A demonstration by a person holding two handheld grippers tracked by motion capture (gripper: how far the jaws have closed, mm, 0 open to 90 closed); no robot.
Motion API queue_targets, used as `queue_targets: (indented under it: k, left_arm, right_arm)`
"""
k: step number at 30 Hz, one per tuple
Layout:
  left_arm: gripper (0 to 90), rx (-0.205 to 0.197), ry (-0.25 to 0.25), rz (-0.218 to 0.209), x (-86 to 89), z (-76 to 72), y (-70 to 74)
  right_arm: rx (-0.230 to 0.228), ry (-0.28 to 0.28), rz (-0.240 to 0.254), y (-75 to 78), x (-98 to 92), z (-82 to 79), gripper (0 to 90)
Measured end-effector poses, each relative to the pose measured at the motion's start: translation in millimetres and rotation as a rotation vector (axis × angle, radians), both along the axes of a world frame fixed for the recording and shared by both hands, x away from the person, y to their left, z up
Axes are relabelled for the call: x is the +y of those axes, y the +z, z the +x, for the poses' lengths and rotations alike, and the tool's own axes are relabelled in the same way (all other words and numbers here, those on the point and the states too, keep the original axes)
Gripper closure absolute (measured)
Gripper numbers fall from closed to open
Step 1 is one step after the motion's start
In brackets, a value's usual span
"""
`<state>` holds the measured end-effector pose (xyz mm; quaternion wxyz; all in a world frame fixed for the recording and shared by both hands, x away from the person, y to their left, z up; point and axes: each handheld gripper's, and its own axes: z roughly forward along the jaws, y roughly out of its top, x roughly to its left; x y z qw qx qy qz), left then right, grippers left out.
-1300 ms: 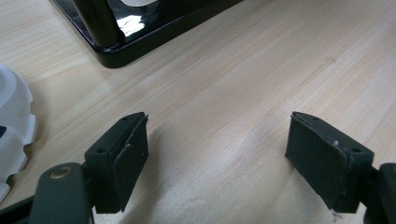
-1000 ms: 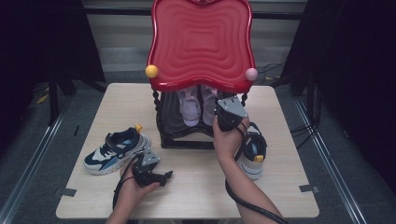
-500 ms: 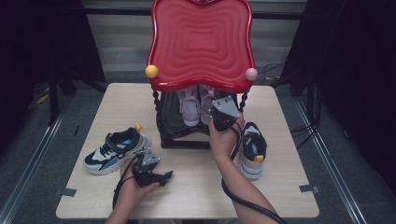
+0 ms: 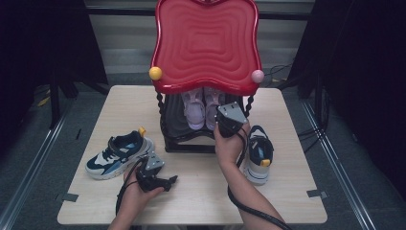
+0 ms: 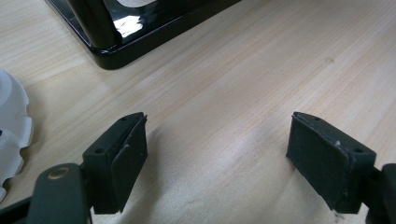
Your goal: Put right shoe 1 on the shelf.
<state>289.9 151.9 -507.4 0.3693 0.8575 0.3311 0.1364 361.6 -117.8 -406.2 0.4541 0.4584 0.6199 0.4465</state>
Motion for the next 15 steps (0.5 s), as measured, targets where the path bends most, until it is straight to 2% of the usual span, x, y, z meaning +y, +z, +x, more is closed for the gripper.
queue_targets:
  k: [7, 12, 15]
  left_arm:
    - [19.6, 0.001, 0.001, -0.012, -0.9, 0.2, -0.5]
    - [19.7, 0.001, 0.001, -0.012, -0.9, 0.2, -0.6]
    - [19.6, 0.001, 0.001, -0.011, -0.9, 0.2, -0.5]
  right_arm:
    - [0.01, 0.009, 0.026, 1.7, -0.7, 1.6, 81.0]
    - [0.022, 0.015, 0.016, 1.7, -3.1, 1.7, 78.2]
    - [0.025, 0.008, -0.002, 2.4, -5.3, -0.5, 72.8]
